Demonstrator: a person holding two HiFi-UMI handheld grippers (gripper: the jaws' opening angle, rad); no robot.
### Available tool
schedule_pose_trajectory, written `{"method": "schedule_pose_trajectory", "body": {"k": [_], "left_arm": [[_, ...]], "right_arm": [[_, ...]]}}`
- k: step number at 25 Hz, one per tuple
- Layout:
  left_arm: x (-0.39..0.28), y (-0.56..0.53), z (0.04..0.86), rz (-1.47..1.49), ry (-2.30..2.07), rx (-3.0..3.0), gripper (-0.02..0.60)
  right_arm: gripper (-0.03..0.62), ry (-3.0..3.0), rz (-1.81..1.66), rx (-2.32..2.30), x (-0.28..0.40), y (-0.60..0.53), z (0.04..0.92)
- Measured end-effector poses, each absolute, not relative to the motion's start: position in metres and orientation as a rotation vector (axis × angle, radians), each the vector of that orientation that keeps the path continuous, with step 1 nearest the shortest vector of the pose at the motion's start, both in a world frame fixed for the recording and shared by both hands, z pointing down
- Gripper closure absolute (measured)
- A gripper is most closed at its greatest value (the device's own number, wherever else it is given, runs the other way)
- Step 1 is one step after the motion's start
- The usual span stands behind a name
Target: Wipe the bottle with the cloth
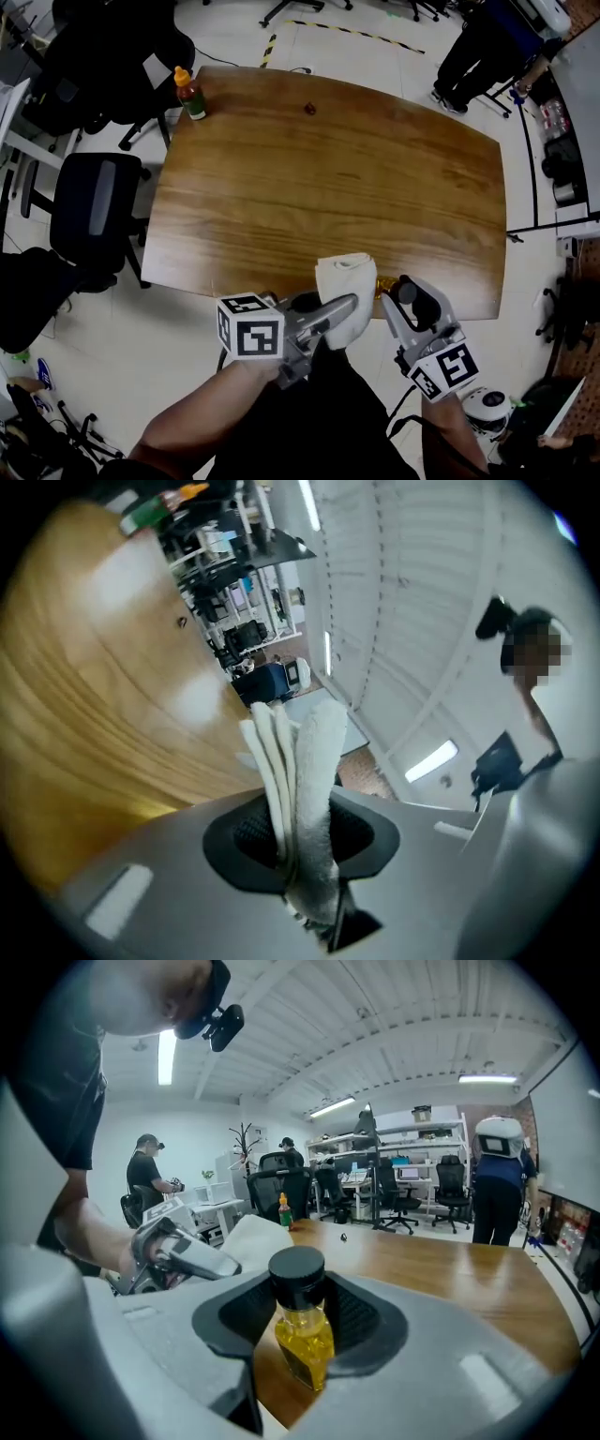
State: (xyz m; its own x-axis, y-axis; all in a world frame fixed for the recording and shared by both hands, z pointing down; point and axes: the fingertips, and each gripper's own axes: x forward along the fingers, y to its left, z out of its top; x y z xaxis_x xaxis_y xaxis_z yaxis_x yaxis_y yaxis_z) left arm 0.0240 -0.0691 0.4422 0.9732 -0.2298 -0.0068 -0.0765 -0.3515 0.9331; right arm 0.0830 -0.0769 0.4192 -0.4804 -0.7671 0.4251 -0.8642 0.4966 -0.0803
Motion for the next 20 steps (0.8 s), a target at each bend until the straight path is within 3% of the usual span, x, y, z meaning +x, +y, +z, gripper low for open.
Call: {"method": "schedule_pose_trajectory", "body": {"k": [12,20], "left_arm": [[0.051,-0.081,0.472,-0.293,-0.057,1.737,0.474],[0.049,-0.078,0.511,-0.063,-0.185,1.853,0.477]], "right_arm": [[0.447,-2.422,0.438,1.347,0.081,-0.078,0.420],[0.447,-2.420,0.442,1.361,0.081,-0.077,0.419]]}}
